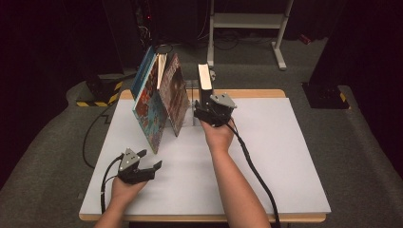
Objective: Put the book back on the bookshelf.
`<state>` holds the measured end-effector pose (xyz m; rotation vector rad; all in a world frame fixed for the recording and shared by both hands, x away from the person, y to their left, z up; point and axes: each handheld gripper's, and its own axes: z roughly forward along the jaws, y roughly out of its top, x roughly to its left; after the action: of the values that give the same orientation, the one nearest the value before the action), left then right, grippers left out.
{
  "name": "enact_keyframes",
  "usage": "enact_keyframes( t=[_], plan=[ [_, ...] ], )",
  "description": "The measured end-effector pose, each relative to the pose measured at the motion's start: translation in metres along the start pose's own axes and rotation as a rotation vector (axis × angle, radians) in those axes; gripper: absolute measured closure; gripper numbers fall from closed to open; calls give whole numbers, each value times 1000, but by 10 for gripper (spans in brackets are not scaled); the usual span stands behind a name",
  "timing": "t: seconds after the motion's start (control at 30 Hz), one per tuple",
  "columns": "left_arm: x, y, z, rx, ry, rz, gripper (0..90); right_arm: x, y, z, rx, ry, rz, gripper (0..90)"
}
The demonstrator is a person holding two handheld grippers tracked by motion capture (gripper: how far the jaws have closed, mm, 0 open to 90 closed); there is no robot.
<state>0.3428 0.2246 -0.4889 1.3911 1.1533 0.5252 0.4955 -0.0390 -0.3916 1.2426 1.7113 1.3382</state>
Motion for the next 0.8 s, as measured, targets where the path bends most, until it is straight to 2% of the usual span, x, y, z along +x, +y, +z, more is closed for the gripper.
enact_keyframes(
  t=[0.3, 0.37, 0.6, 0.8],
  plan=[
    [-3, -1, 1, -2, -1, 11, 214, -7, -13, -16, 45, 35, -26, 97],
    [-4, 0, 1, -2, -2, 18, 213, -8, -17, -23, 26, 40, -34, 100],
    [-5, 1, 1, -3, -4, 19, 210, -18, -30, -47, 24, 46, -57, 98],
    [-3, 0, 2, 5, 20, 31, 196, -31, -39, -64, 40, 67, -63, 98]
  ],
)
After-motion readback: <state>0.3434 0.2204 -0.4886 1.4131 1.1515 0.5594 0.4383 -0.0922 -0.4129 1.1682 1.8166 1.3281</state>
